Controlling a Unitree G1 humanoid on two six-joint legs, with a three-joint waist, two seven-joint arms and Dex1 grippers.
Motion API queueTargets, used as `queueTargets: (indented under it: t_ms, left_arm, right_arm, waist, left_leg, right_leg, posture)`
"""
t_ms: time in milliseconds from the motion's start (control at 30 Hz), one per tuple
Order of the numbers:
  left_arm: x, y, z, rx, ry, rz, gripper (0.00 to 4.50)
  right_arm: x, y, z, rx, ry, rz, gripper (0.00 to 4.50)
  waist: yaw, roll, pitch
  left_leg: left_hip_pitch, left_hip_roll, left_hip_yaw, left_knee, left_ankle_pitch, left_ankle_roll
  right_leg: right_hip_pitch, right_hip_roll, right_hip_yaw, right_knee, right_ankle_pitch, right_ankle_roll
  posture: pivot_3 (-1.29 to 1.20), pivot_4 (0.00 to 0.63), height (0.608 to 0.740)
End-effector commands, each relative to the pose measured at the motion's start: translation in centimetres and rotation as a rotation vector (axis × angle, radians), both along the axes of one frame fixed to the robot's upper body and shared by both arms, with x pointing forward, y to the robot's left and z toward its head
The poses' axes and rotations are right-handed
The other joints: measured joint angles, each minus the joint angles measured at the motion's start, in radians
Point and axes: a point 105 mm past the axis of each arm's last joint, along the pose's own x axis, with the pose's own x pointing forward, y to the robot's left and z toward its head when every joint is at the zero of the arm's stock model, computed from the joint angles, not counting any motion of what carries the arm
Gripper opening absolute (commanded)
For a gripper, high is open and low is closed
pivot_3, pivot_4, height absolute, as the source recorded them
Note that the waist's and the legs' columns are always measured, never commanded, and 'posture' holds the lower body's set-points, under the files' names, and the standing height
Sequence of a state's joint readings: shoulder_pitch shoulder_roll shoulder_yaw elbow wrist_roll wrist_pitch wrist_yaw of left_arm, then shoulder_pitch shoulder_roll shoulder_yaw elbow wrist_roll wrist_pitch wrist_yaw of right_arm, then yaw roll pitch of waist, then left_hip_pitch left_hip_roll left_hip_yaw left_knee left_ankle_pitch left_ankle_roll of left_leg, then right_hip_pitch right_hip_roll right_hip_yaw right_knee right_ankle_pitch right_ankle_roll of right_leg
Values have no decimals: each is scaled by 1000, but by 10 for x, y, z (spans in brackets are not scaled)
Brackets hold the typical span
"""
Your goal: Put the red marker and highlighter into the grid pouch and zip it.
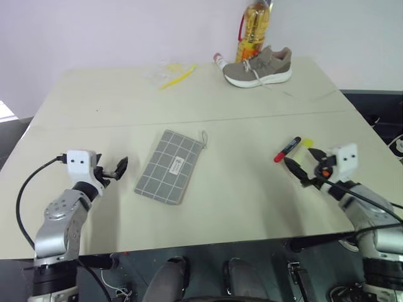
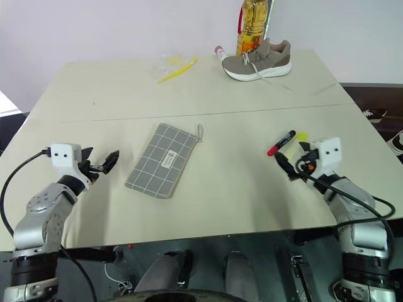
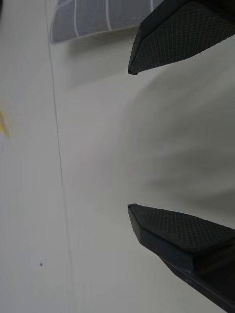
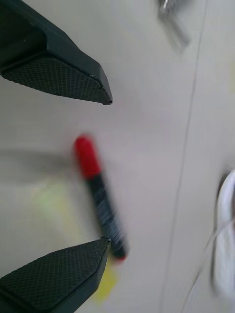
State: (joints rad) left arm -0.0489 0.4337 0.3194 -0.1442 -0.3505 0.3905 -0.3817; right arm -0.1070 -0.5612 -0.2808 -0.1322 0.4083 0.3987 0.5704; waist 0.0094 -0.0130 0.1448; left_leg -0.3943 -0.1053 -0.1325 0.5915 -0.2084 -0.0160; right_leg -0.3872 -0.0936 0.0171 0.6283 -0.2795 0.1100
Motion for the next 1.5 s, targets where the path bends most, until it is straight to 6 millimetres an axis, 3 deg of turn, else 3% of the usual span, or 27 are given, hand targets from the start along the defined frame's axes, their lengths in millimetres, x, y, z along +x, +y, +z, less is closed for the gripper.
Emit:
queueTargets:
  t_ms: [33,133,233,467,667,867,1167,1500]
  left_arm:
    - [-10,-4,20,77,-83,-44,4462]
    - [-24,-6,24,99,-110,-81,4462]
    - [-47,-17,29,76,-115,-180,4500]
    - [-71,-41,15,282,-60,-336,4500]
    - [-81,-61,-5,468,-18,-460,4500]
    - [-73,-75,-13,588,-59,-475,4500]
    - [-63,-96,-20,775,-137,-530,4500]
    - [-39,-109,-23,949,-206,-510,4500]
  right_arm:
    - [9,43,24,15,-75,127,4500]
    - [16,68,30,29,-94,204,4500]
    - [29,104,37,64,-103,322,3685]
    - [53,162,16,-30,-31,440,116]
    - [74,209,3,-98,19,443,40]
    - [80,233,-24,-197,118,446,40]
    - [78,235,-47,-233,244,399,40]
    - [77,237,-46,-218,245,387,40]
  waist:
    - [1,0,0]
    - [4,0,0]
    - [1,1,1]
    - [4,1,1]
    - [-3,3,2]
    - [0,4,2]
    - [-16,4,1]
    - [-22,4,1]
  left_leg:
    - [0,0,0,0,0,0]
    - [-1,0,0,0,0,0]
    - [-1,0,0,0,-1,1]
    - [-2,0,0,-1,-1,1]
    - [-1,0,0,-2,-1,1]
    - [0,0,0,-5,-1,1]
    - [3,0,-1,-9,-1,1]
    - [4,0,-1,-8,0,-1]
  right_leg:
    - [0,0,0,0,0,0]
    - [-1,0,0,-1,0,0]
    - [-2,0,0,-5,0,-1]
    - [-2,0,-1,-9,0,-2]
    - [-3,0,0,-8,0,-3]
    - [-4,1,0,-8,1,-2]
    - [-5,2,1,-4,3,0]
    - [-6,3,1,0,3,1]
  posture:
    - [0,150,740]
    - [0,150,740]
    - [0,150,740]
    - [0,150,740]
    - [0,150,740]
    - [0,150,740]
    - [0,150,740]
    - [0,150,740]
